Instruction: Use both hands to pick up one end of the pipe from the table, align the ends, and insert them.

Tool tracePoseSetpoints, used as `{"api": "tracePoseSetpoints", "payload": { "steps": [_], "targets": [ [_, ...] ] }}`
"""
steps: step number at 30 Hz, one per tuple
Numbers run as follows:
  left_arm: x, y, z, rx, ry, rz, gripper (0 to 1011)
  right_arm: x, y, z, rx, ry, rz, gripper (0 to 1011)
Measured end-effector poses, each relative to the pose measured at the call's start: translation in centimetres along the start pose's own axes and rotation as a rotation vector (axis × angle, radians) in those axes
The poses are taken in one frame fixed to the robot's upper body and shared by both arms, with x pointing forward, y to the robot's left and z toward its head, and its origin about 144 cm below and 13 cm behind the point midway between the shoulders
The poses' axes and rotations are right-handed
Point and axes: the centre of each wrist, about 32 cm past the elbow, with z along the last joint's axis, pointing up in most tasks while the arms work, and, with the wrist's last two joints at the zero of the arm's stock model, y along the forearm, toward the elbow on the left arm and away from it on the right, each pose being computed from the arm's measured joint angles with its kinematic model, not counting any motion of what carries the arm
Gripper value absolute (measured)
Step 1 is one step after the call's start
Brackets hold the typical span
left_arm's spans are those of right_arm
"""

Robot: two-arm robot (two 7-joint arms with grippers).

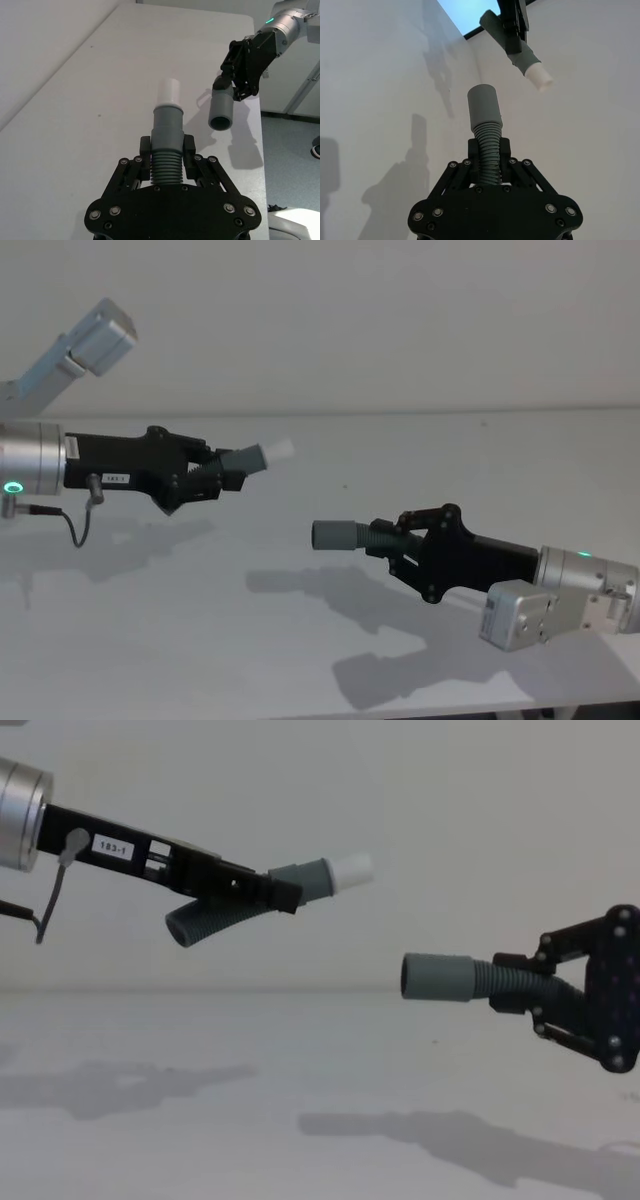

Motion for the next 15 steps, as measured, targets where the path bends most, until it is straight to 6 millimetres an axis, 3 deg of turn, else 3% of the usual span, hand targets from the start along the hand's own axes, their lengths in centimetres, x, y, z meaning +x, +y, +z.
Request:
{"api": "tracePoseSetpoints", "payload": {
  "steps": [15],
  "targets": [
    [-0.39, -0.02, -0.13, 0.007, 0.023, -0.023, 339, 0.7, 0.08, -0.64, -0.039, -0.026, -0.017, 204]
  ]
}}
